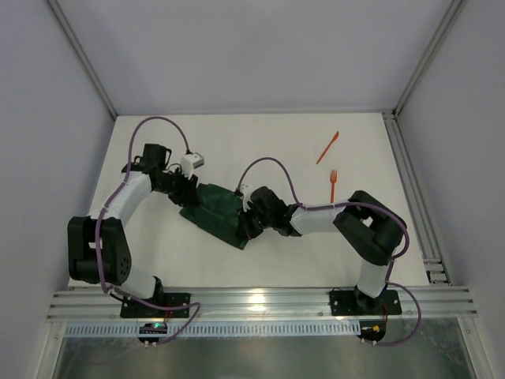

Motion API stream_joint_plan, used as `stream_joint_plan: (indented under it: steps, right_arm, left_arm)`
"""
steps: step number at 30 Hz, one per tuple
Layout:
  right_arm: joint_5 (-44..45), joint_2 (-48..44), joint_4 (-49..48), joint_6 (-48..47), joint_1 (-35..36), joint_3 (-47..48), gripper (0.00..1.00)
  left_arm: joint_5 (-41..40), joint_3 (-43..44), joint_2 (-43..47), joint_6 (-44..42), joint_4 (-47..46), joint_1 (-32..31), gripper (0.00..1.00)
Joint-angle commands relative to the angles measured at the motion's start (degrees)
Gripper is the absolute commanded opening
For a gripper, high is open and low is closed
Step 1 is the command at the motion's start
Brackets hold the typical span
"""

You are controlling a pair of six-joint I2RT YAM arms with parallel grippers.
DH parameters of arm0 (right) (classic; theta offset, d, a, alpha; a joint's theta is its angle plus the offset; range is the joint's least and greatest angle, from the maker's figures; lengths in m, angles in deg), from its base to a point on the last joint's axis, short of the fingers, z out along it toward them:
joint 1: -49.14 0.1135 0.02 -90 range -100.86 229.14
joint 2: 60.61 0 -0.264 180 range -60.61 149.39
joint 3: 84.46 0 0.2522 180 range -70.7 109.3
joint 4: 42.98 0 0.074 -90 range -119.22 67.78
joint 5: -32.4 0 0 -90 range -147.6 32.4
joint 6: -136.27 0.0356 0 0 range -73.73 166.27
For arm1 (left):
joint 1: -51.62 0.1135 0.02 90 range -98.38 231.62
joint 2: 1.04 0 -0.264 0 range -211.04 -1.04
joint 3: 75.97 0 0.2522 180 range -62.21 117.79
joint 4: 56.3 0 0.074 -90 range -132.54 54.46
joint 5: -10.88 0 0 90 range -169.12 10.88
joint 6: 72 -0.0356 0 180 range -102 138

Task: Fold the napkin into a case and place the utensils inside
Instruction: Smooth out the 2/3-rectangle-folded napkin at the center of the board.

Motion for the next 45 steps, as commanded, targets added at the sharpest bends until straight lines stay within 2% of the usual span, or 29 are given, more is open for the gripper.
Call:
stream_joint_plan:
  steps: [1, 5, 10, 12, 15, 20, 27, 32, 35, 37, 45]
  right_arm:
    - [0.23, -0.1, 1.9, -1.42, -0.62, 0.1, 0.04]
    - [-1.26, -0.63, 1.28, -0.9, -0.71, -0.6, 0.04]
    - [-2.76, 0.08, 1.02, -1.07, -0.8, -0.95, 0.04]
    - [-2.85, 0.25, 1.02, -1.42, -1.06, -1.22, 0.03]
    - [-3.64, 0.52, 0.49, -1.25, -1.76, -1.83, 0.04]
    - [-4.52, 0.69, 0.67, -1.34, -2.2, -1.57, 0.04]
    - [-3.64, 0.69, 4.71, -3.09, -2.29, 0.8, 0.04]
    - [-5.48, 0.34, 5.77, -3.44, -2.21, 2.65, 0.04]
    - [-5.49, 0.08, 5.5, -3.27, -2.21, 3.09, 0.04]
    - [-5.4, 0.08, 5.68, -3.27, -2.21, 3.53, 0.04]
    - [-5.57, -0.18, 5.5, -3.53, -2.21, 5.19, 0.04]
  left_arm:
    - [-0.77, 0.35, -3.79, -5.6, 8.35, -0.21, 0.25]
    - [-5.6, -0.88, -5.74, -4.82, 5.56, -0.3, 0.25]
    - [-14.39, -2.11, -8.02, -0.69, -3.67, -0.21, 0.25]
    - [-15.45, -2.72, -10.12, -0.5, -5.87, -0.21, 0.24]
    - [-16.95, -3.86, -12.15, -0.77, -6.76, -0.3, 0.21]
    - [-21.34, -4.66, -12.15, -1.64, -8.08, -0.3, 0.22]
    - [-20.04, -5.18, -12.43, -1.56, -7.2, -0.3, 0.22]
    - [-8.88, -2.82, -3.22, -3.84, 2.26, -0.3, 0.25]
    - [-1.77, 0.61, -0.56, -7.17, 7.46, -0.3, 0.25]
    - [2.02, 2.2, -0.47, -10.07, 11.69, -0.3, 0.21]
    - [-8.68, 0.62, -6.96, -6.75, 4.94, -9.25, 0.19]
